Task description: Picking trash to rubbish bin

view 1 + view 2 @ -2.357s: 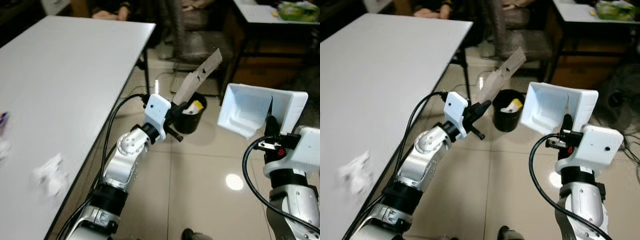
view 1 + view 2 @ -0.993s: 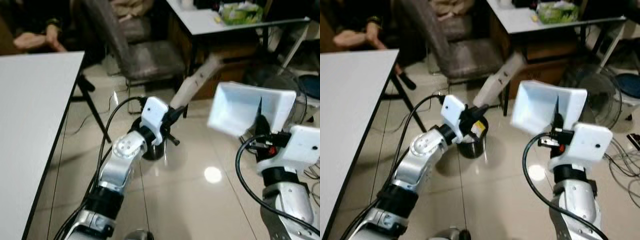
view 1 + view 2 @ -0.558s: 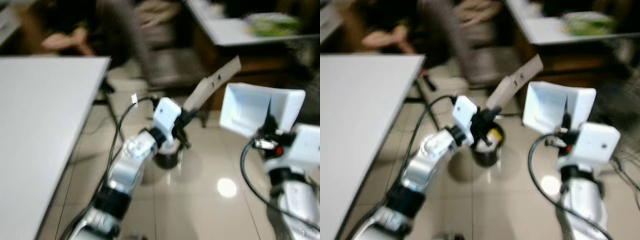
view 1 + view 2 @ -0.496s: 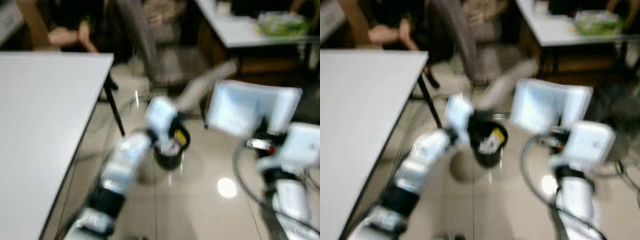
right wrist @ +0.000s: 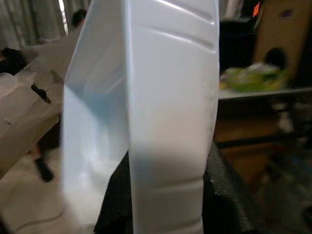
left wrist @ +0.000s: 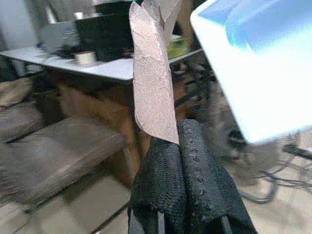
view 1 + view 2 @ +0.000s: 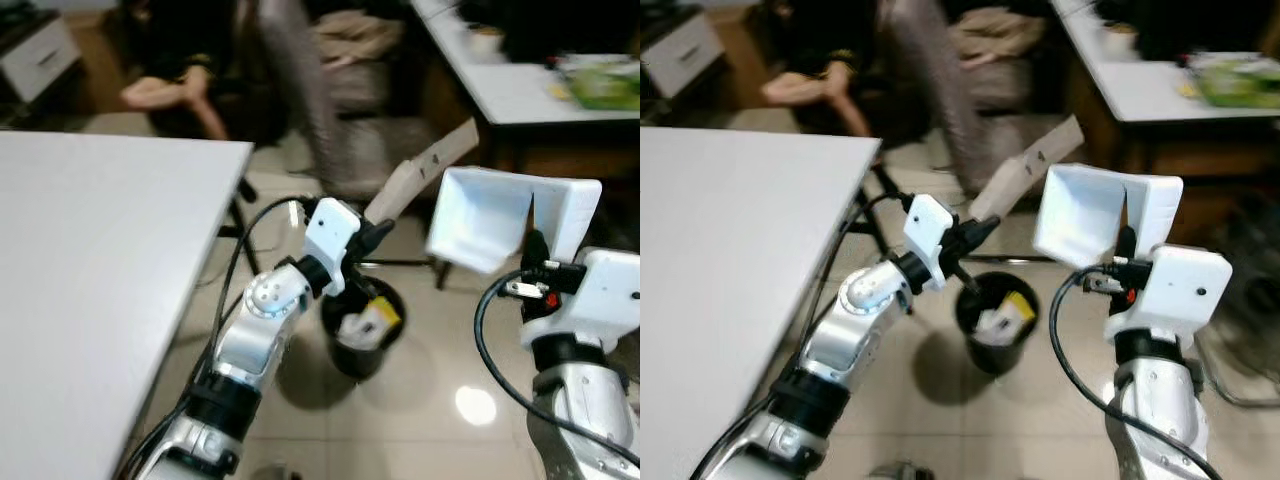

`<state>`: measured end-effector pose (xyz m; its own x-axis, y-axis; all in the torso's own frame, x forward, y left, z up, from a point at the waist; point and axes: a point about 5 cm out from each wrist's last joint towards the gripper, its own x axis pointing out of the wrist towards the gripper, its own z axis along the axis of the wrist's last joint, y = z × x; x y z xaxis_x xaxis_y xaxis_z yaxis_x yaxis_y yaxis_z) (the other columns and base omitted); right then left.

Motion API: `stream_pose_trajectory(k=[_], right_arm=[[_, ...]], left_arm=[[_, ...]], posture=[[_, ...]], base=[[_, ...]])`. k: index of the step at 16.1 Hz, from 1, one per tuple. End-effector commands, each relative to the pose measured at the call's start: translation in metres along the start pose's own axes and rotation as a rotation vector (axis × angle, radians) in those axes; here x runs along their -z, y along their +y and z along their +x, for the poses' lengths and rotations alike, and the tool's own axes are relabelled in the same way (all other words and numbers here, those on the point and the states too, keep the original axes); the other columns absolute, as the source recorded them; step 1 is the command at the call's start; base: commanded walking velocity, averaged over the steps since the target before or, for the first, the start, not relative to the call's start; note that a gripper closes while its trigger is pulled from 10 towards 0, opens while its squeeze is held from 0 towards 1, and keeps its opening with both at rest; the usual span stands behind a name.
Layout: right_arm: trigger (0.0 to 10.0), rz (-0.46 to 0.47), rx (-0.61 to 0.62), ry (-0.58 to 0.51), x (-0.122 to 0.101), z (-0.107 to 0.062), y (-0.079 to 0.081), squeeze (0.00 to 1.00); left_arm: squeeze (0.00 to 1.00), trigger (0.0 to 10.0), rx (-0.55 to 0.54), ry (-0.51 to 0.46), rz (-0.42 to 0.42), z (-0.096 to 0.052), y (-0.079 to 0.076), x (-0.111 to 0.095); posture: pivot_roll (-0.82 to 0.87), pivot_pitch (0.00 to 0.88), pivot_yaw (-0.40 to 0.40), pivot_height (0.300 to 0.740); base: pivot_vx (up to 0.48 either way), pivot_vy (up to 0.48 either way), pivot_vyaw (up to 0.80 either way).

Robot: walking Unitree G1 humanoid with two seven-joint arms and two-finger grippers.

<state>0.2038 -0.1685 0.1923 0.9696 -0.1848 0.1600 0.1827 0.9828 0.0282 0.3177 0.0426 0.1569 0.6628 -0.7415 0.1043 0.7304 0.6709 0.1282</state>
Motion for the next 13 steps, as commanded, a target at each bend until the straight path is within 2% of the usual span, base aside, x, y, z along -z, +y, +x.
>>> stream_pose_trajectory(k=[1,7,13], right_arm=[[10.0,-0.014,0.005,-0.014,-0.0029,-0.0009,-0.0025,0.00],[10.0,-0.020,-0.004,-0.013,-0.0026,0.0005,-0.0019,0.00],[10.0,-0.005,-0.004,-0.005,-0.0010,0.0029,-0.0016,0.00]], left_arm=[[0.00,10.0,0.013,-0.005,0.012,0.0018,-0.0024,-0.0017],[0.00,10.0,0.021,-0.001,0.024,0.0007,-0.0055,0.0017],[0.00,10.0,0.019,-0.003,0.012,0.0001,-0.0060,0.0043]], posture=[[0.02,0.121,0.053,0.740],[0.02,0.120,0.046,0.740],[0.03,0.118,0.045,0.740]], base=[[0.469,0.000,0.00],[0.462,0.000,0.00],[0.000,0.000,0.00]])
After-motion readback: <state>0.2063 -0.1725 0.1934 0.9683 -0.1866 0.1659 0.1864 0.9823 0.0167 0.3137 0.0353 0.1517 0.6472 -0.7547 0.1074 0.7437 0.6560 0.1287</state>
